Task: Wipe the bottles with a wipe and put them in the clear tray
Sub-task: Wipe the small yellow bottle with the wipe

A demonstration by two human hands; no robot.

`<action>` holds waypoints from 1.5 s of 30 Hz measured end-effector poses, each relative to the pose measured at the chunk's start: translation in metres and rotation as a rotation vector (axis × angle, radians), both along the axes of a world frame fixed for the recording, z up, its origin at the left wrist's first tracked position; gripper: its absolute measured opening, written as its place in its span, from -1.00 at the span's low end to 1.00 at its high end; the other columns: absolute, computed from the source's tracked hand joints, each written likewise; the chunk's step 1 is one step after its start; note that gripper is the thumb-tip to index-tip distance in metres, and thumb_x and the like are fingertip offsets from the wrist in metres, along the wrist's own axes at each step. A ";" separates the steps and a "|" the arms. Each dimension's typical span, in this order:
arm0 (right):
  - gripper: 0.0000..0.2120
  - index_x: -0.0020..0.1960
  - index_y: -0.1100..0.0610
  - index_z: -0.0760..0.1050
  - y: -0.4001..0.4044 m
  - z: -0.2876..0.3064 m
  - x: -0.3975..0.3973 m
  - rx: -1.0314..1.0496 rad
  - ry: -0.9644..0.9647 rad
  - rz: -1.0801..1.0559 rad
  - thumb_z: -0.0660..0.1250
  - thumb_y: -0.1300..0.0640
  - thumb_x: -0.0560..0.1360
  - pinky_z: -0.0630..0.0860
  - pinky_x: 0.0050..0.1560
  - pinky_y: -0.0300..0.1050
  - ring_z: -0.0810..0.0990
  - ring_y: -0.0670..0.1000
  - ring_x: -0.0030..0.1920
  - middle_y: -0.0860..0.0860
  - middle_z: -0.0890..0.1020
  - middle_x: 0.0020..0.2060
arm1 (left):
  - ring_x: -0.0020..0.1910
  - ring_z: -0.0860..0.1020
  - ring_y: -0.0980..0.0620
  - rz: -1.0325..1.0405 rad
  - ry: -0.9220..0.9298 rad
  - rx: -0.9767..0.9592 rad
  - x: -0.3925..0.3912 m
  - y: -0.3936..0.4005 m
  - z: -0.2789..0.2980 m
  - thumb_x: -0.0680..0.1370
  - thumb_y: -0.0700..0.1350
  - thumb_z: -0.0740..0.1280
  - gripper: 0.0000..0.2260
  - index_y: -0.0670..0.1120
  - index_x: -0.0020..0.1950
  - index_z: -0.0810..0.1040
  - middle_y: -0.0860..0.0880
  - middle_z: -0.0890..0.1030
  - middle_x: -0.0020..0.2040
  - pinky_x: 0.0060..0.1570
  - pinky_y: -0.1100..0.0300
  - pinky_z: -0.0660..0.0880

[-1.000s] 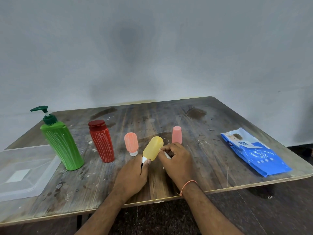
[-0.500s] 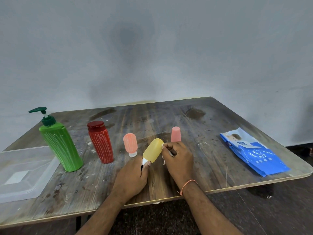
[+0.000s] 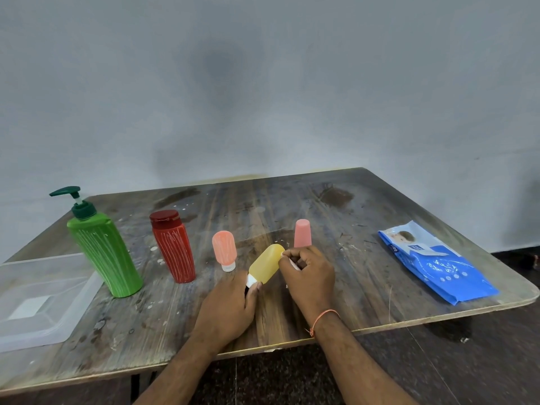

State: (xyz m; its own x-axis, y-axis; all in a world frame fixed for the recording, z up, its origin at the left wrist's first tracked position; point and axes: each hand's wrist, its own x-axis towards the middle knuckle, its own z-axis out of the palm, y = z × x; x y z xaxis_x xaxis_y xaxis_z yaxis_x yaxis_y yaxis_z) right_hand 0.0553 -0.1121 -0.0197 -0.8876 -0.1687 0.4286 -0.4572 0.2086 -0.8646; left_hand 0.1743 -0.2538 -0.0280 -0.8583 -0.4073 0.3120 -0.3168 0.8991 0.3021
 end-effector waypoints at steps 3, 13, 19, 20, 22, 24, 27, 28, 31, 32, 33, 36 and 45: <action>-0.97 -0.01 -0.02 0.72 -0.001 0.000 -0.002 0.000 -0.003 -0.032 0.52 0.06 0.56 0.50 -0.08 -0.34 0.61 -0.20 -0.04 -0.23 0.62 -0.05 | -0.14 0.53 0.16 -0.004 0.003 0.002 0.000 0.000 -0.001 0.70 0.25 0.07 -0.76 0.15 0.17 0.39 0.14 0.56 -0.03 -0.10 0.20 0.54; -0.99 -0.01 -0.08 0.68 0.000 0.001 -0.002 0.014 0.012 -0.019 0.49 0.02 0.57 0.58 -0.03 -0.23 0.59 -0.21 0.00 -0.26 0.60 -0.05 | -0.11 0.53 0.14 0.007 0.010 0.006 -0.001 0.001 0.000 0.70 0.24 0.08 -0.73 0.13 0.23 0.41 0.13 0.57 0.01 -0.08 0.18 0.55; -0.94 0.06 -0.05 0.72 0.001 -0.001 -0.002 -0.028 0.074 0.072 0.50 0.03 0.59 0.65 0.02 -0.19 0.61 -0.23 0.09 -0.29 0.63 0.01 | -0.13 0.52 0.15 0.000 0.017 -0.001 0.001 0.002 0.002 0.70 0.23 0.07 -0.75 0.13 0.19 0.40 0.13 0.55 -0.03 -0.12 0.21 0.50; -0.94 0.06 -0.05 0.73 0.001 -0.001 -0.002 -0.031 0.079 0.106 0.51 0.04 0.59 0.65 0.03 -0.19 0.62 -0.21 0.10 -0.27 0.63 0.01 | -0.14 0.52 0.14 -0.005 0.024 -0.001 0.001 0.001 0.001 0.70 0.23 0.07 -0.75 0.13 0.18 0.41 0.13 0.55 -0.04 -0.12 0.19 0.52; -0.93 0.06 -0.06 0.75 0.001 0.000 0.000 -0.018 0.103 0.180 0.52 0.06 0.58 0.64 0.04 -0.20 0.64 -0.16 0.11 -0.25 0.64 0.03 | -0.16 0.52 0.14 -0.012 0.043 0.007 0.001 0.000 0.001 0.70 0.23 0.06 -0.75 0.13 0.16 0.42 0.13 0.56 -0.06 -0.13 0.13 0.54; -0.91 0.07 -0.08 0.76 0.001 0.001 0.003 0.026 0.134 0.246 0.52 0.06 0.58 0.62 0.06 -0.23 0.65 -0.14 0.12 -0.24 0.64 0.04 | -0.17 0.52 0.14 -0.018 0.061 0.032 0.000 -0.002 0.001 0.70 0.22 0.06 -0.76 0.13 0.13 0.42 0.14 0.56 -0.08 -0.15 0.12 0.53; -0.86 0.11 -0.08 0.77 0.001 0.001 0.007 0.085 0.209 0.359 0.52 0.03 0.56 0.63 0.07 -0.17 0.66 -0.11 0.12 -0.22 0.64 0.05 | -0.21 0.52 0.15 -0.015 0.088 0.114 -0.001 -0.005 0.003 0.72 0.18 0.09 -0.79 0.13 0.02 0.41 0.14 0.54 -0.16 -0.22 0.17 0.46; -0.84 0.12 -0.06 0.77 0.001 0.002 0.009 0.093 0.238 0.391 0.51 0.03 0.55 0.62 0.06 -0.20 0.66 -0.11 0.12 -0.22 0.64 0.05 | -0.22 0.52 0.15 -0.012 0.098 0.151 -0.001 -0.006 0.003 0.72 0.17 0.10 -0.79 0.13 0.00 0.41 0.14 0.54 -0.19 -0.23 0.18 0.45; -0.82 0.12 -0.01 0.79 0.000 0.003 0.011 0.097 0.268 0.417 0.51 0.08 0.53 0.57 0.06 -0.34 0.65 -0.13 0.12 -0.23 0.65 0.03 | -0.23 0.55 0.14 -0.019 0.120 0.244 0.000 -0.009 0.006 0.73 0.16 0.08 -0.75 0.11 -0.01 0.45 0.12 0.57 -0.20 -0.19 0.10 0.53; -0.83 0.11 -0.03 0.79 -0.001 0.002 0.011 0.090 0.262 0.406 0.52 0.10 0.53 0.58 0.08 -0.30 0.66 -0.12 0.12 -0.23 0.65 0.03 | -0.22 0.56 0.14 -0.023 0.117 0.264 0.001 -0.009 0.007 0.73 0.16 0.07 -0.74 0.10 -0.02 0.46 0.11 0.58 -0.21 -0.18 0.09 0.54; -0.83 0.10 -0.05 0.78 -0.001 0.001 0.010 0.077 0.254 0.391 0.51 0.11 0.54 0.62 0.10 -0.22 0.67 -0.11 0.12 -0.24 0.66 0.04 | -0.22 0.56 0.13 -0.026 0.112 0.278 0.001 -0.009 0.007 0.73 0.16 0.06 -0.72 0.10 -0.02 0.46 0.09 0.58 -0.21 -0.18 0.10 0.53; -0.84 0.12 -0.12 0.72 0.001 0.000 0.006 0.056 0.210 0.317 0.49 0.07 0.58 0.66 0.14 -0.05 0.68 -0.12 0.14 -0.27 0.68 0.08 | -0.22 0.56 0.11 -0.027 0.089 0.300 0.002 -0.007 0.010 0.74 0.16 0.03 -0.69 0.09 -0.04 0.46 0.07 0.58 -0.22 -0.20 0.15 0.49; -0.83 0.21 -0.11 0.67 0.003 0.003 0.006 -0.048 0.167 0.159 0.49 0.02 0.63 0.66 0.15 -0.14 0.66 -0.16 0.18 -0.28 0.67 0.11 | -0.17 0.58 0.12 -0.045 0.037 0.266 0.006 -0.005 0.013 0.74 0.19 0.00 -0.69 0.12 0.01 0.46 0.11 0.58 -0.18 -0.15 0.18 0.52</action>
